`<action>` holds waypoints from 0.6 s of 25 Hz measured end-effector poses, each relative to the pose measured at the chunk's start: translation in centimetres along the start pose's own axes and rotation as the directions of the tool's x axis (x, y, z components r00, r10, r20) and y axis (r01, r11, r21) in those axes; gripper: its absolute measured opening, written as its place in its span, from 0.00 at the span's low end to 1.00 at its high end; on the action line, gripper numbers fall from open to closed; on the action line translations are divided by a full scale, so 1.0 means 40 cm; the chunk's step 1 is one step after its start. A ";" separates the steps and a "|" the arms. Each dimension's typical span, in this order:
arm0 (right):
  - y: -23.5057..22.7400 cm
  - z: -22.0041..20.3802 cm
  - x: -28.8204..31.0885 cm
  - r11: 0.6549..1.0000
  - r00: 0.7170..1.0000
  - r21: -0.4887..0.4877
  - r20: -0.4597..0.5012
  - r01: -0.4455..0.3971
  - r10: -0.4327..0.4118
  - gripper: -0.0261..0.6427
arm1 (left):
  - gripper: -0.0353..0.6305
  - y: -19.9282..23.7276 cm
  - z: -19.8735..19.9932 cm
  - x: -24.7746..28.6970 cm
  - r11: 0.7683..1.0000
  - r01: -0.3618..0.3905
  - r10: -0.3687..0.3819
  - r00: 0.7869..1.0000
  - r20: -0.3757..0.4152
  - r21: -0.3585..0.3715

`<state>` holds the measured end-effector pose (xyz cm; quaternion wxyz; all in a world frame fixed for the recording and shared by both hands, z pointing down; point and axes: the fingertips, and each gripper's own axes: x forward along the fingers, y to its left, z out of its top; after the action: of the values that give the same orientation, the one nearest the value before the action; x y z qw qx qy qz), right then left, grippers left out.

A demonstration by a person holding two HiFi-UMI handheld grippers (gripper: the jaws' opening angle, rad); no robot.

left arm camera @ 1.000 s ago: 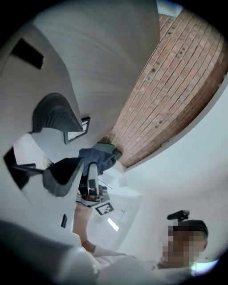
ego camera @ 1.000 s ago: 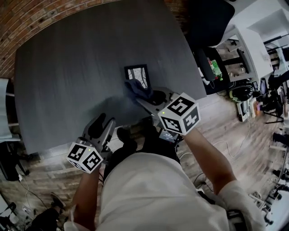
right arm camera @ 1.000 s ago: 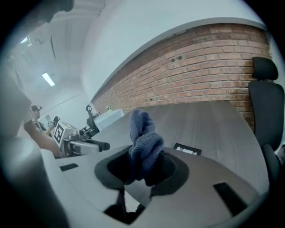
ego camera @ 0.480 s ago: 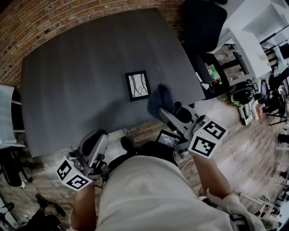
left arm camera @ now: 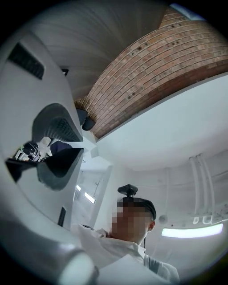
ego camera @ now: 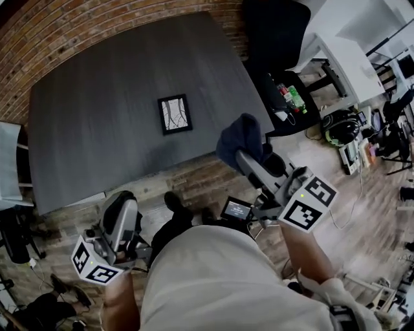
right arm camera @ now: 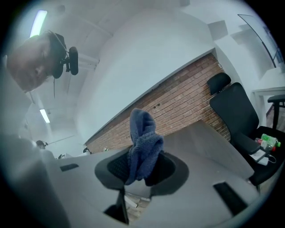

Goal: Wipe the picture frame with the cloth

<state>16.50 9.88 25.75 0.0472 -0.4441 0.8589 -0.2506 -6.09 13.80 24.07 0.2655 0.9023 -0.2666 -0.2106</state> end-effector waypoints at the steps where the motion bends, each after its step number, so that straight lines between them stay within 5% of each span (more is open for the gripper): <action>1: 0.002 0.001 -0.021 1.000 1.000 -0.003 0.007 -0.005 0.005 0.19 | 0.13 -0.021 -0.013 0.002 1.000 -0.005 0.005 1.000 0.006 0.004; 15: 0.057 -0.080 -0.195 0.995 0.995 -0.026 -0.010 -0.096 0.096 0.19 | 0.13 -0.236 -0.176 -0.079 0.995 -0.094 0.094 0.996 0.002 0.034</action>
<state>18.54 18.36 26.36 0.0496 -0.4017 0.8827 -0.2387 -1.35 25.03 24.67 0.2594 0.8932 -0.3123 -0.1935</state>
